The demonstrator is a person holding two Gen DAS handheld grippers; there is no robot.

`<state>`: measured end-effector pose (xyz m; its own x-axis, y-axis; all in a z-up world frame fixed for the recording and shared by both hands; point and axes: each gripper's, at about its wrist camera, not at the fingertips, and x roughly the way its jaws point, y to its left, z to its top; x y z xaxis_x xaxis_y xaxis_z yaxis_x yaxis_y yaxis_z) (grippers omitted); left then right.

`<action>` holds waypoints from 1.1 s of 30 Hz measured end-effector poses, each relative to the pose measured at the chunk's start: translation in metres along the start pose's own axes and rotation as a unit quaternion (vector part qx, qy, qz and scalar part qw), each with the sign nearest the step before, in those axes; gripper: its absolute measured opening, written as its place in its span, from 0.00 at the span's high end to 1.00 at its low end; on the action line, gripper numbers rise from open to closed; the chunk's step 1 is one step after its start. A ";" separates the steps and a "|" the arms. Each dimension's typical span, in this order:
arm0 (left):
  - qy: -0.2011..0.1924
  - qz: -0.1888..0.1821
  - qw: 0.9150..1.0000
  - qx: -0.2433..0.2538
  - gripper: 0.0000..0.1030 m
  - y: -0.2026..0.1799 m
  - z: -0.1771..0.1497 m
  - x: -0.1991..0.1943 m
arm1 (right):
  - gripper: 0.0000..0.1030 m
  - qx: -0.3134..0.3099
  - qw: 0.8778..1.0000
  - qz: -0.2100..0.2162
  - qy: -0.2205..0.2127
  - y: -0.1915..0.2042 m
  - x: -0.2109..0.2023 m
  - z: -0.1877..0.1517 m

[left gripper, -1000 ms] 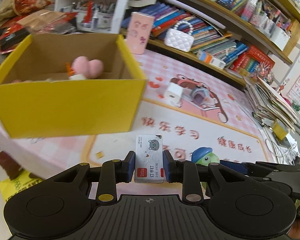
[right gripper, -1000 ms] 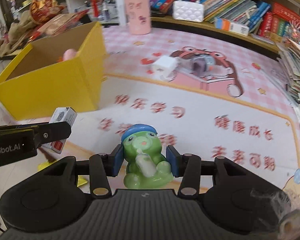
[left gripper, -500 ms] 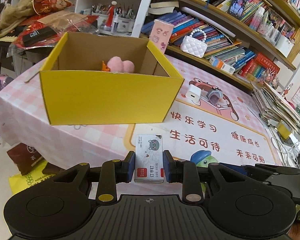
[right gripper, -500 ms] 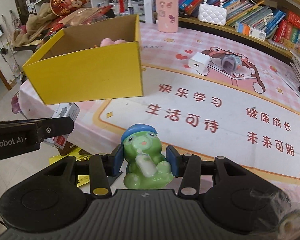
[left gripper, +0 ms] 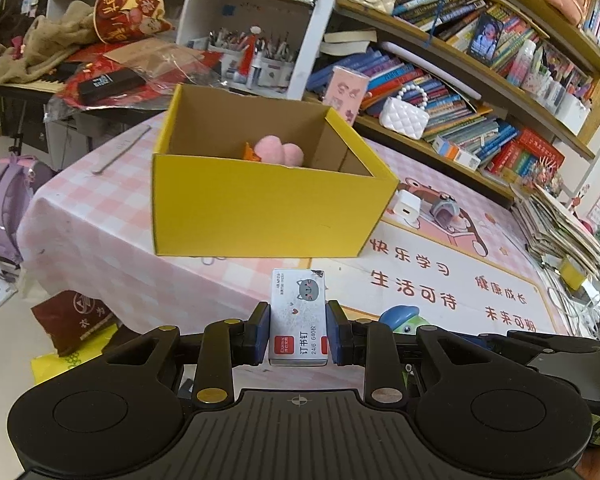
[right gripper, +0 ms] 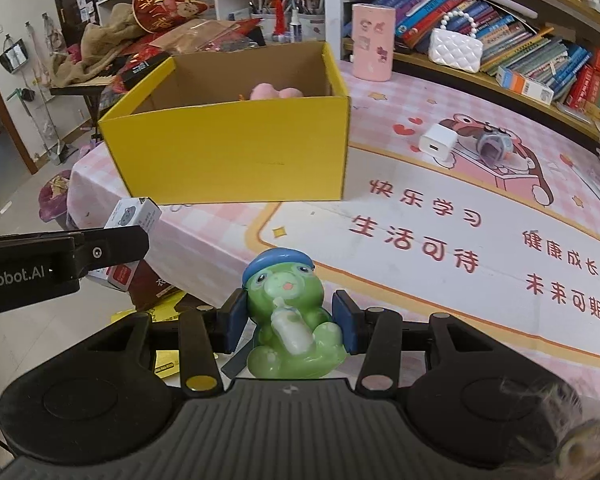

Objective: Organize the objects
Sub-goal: 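Carry the green dinosaur and white card up over the yellow box with both grippers, then lower the dinosaur and card into the box and open both grippers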

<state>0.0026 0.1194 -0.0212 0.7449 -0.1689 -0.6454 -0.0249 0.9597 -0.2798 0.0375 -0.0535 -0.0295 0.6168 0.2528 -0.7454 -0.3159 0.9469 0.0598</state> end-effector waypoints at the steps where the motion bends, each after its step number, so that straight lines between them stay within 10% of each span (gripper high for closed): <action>1: -0.002 0.001 1.000 -0.002 0.73 0.002 0.000 -0.002 | 0.57 -0.002 1.000 0.001 0.000 0.003 -0.001 0.000; 17: -0.035 0.024 0.999 -0.011 0.73 0.015 0.012 -0.013 | 0.57 -0.037 0.999 0.020 -0.015 0.023 0.007 0.018; 33: -0.114 0.030 0.993 0.007 0.73 0.012 0.101 0.004 | 0.57 -0.065 0.987 0.043 -0.138 0.015 0.010 0.125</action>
<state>0.0728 0.1530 0.0444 0.8743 -0.0579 -0.4819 -0.0653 0.9698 -0.2351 0.1287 -0.0119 0.0467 0.7509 0.3922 -0.5314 -0.4545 0.8906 0.0151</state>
